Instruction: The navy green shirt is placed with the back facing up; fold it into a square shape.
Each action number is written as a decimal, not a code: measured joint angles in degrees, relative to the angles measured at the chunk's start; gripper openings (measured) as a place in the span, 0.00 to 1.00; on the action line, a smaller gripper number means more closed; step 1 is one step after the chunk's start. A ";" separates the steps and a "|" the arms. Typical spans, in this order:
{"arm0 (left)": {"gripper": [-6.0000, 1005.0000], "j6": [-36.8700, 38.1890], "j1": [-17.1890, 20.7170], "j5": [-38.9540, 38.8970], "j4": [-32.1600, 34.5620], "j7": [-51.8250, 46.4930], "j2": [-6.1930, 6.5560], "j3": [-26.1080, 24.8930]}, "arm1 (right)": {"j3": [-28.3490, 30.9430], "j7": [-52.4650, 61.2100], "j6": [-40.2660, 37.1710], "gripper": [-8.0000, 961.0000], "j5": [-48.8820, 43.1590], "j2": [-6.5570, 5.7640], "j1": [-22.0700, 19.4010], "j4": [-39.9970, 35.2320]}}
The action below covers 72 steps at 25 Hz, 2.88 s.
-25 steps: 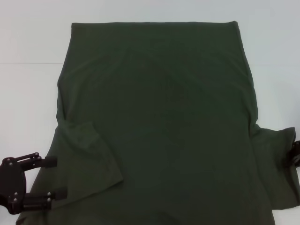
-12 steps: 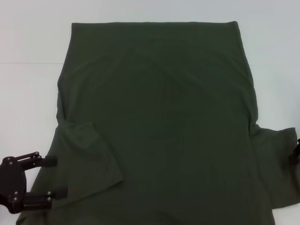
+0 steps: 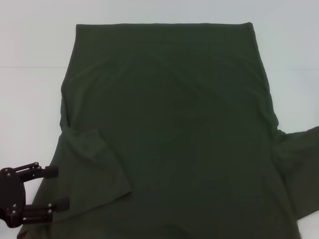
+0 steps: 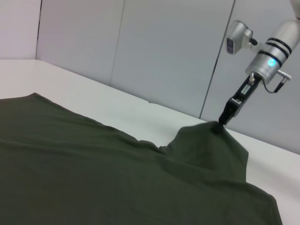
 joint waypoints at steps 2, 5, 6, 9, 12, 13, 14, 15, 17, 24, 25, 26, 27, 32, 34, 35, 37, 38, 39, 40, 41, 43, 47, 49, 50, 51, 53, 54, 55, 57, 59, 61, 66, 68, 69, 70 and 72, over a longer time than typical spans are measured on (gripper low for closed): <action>0.86 0.00 0.00 0.00 0.09 -0.02 0.04 -0.01 | 0.59 -0.23 -0.92 0.04 0.66 -0.15 0.12 -1.72; 0.86 0.06 0.01 0.06 0.13 -0.02 0.10 -0.02 | 1.36 -0.26 -1.72 0.04 1.16 -0.27 0.32 -3.97; 0.86 0.06 0.01 0.10 0.14 -0.02 0.10 -0.02 | 1.69 -0.26 -1.89 0.04 1.55 -0.29 0.37 -4.52; 0.86 0.08 0.08 0.26 0.16 -0.02 0.19 -0.02 | 1.91 -0.29 -2.68 0.04 3.37 -0.34 0.58 -5.09; 0.86 0.08 0.09 0.47 0.16 -0.02 0.19 -0.02 | 1.44 -0.76 -3.87 0.04 4.52 -0.04 1.38 -4.92; 0.86 0.08 0.09 0.49 0.14 -0.02 0.17 -0.02 | 1.19 -0.94 -4.21 0.04 4.70 0.23 1.85 -4.71; 0.86 0.09 0.09 0.50 0.13 -0.02 0.15 -0.02 | 0.79 -1.01 -4.32 0.04 4.74 0.46 2.27 -4.36; 0.86 0.09 0.10 0.51 0.11 -0.02 0.15 -0.02 | 0.30 -1.04 -4.50 0.04 4.78 0.73 2.74 -4.02; 0.86 0.09 0.09 0.53 0.11 -0.02 0.15 -0.01 | -1.18 -1.03 -4.39 0.04 4.83 1.30 3.78 -3.07; 0.86 0.09 0.09 0.54 0.08 -0.02 0.14 0.19 | -6.72 -0.47 -1.34 0.05 4.90 3.24 8.22 2.30; 0.86 0.09 0.10 0.54 0.08 -0.02 0.12 0.21 | -7.70 -0.39 -0.72 0.05 4.84 3.46 8.88 3.21; 0.86 0.08 0.09 0.54 0.10 -0.02 0.10 0.22 | -8.64 -0.34 -0.25 0.05 4.78 3.70 9.56 4.15; 0.86 0.06 0.09 0.54 0.11 -0.02 0.08 0.21 | -9.32 -0.32 0.23 0.05 4.72 3.94 10.06 4.76; 0.86 -0.08 0.09 0.53 0.02 -0.02 0.09 0.18 | -10.81 1.28 2.17 0.06 4.87 4.89 11.70 6.58; 0.86 -0.09 0.09 0.53 0.06 -0.02 0.09 0.18 | -10.52 1.64 2.71 0.06 5.84 4.99 11.90 7.10; 0.86 -0.10 0.09 0.53 0.07 -0.02 0.09 0.18 | -10.45 1.56 2.96 0.06 7.08 4.94 11.84 7.52; 0.86 -0.18 0.09 0.53 0.05 -0.02 0.09 0.24 | -10.40 0.89 3.33 0.06 11.28 4.42 11.20 8.73; 0.86 -0.21 0.09 0.53 0.01 -0.02 0.08 0.26 | -10.39 0.51 3.44 0.06 13.62 4.02 10.64 9.36; 0.86 -0.34 0.09 0.53 -0.05 -0.02 0.04 0.30 | -10.40 0.16 3.48 0.06 15.62 3.75 10.23 9.83; 0.86 -0.39 0.09 0.53 -0.08 -0.02 0.01 0.32 | -10.38 -0.25 3.63 0.06 17.49 3.39 9.47 10.41; 0.86 -0.43 0.09 0.53 -0.12 -0.02 -0.02 0.37 | -10.37 -0.55 3.91 0.07 18.81 3.10 8.84 10.83; 0.86 -0.45 0.09 0.53 -0.18 -0.02 -0.10 0.37 | -10.24 -1.01 4.30 0.16 20.26 2.59 7.62 11.45; 0.86 -0.46 0.06 0.46 -0.46 -0.04 -0.26 0.20 | -9.18 -3.88 4.26 0.39 22.72 2.31 5.07 11.82; 0.86 -0.45 0.03 0.19 -1.21 -0.68 -0.25 -0.17 | -8.48 -8.02 2.99 0.56 25.85 2.26 3.22 11.93; 0.86 -0.46 -0.03 0.05 -1.70 -1.61 -0.15 -0.56 | -8.11 -11.61 1.83 0.60 28.22 2.26 1.95 12.19; 0.86 -0.44 -0.12 -0.04 -2.17 -3.03 -0.03 -0.99 | -7.87 -15.17 0.82 0.64 30.10 2.29 0.74 12.58; 0.86 -0.33 -0.45 -0.08 -2.93 -7.12 0.44 -1.87 | -7.59 -23.45 -1.06 0.73 33.88 2.65 -2.11 13.38; 0.86 -0.25 -0.60 -0.06 -3.17 -9.35 0.66 -2.05 | -7.55 -27.92 -1.69 0.77 35.73 2.96 -3.71 13.67; 0.86 -0.18 -0.73 0.03 -3.33 -11.85 0.93 -2.23 | -7.54 -33.54 -2.43 0.81 37.20 3.39 -5.70 14.02; 0.86 -0.12 -0.92 0.36 -3.52 -18.28 1.45 -2.36 | -7.52 -43.35 -3.14 0.85 38.64 4.15 -8.65 14.71; 0.86 0.08 -0.92 0.46 -3.53 -22.83 1.71 -2.38 | -7.40 -54.09 -3.78 0.88 39.18 5.09 -11.40 15.42; 0.86 0.93 -0.79 0.49 -3.32 -28.11 2.03 -2.43 | -7.14 -63.22 -4.25 0.90 39.33 6.05 -13.61 15.62; 0.86 2.25 -0.53 0.57 -2.31 -39.65 2.95 -3.31 | -6.74 -77.89 -4.48 0.90 39.33 7.45 -17.47 15.75; 0.86 2.98 -0.18 1.41 -1.81 -47.92 4.18 -4.38 | -6.73 -80.17 -4.01 0.90 39.14 7.48 -18.13 15.79; 0.86 3.43 -0.12 3.12 -0.84 -51.68 4.83 -5.00 | -6.73 -81.08 -3.79 0.89 39.07 7.48 -18.31 15.81; 0.86 3.43 -0.12 3.44 -0.76 -51.93 4.88 -5.02 | -6.62 -81.71 -3.70 0.89 39.03 7.48 -18.46 15.87; 0.86 3.37 -0.77 9.06 0.63 -57.16 5.82 -5.44 | -5.98 -82.85 -3.58 0.89 39.01 7.42 -18.68 16.02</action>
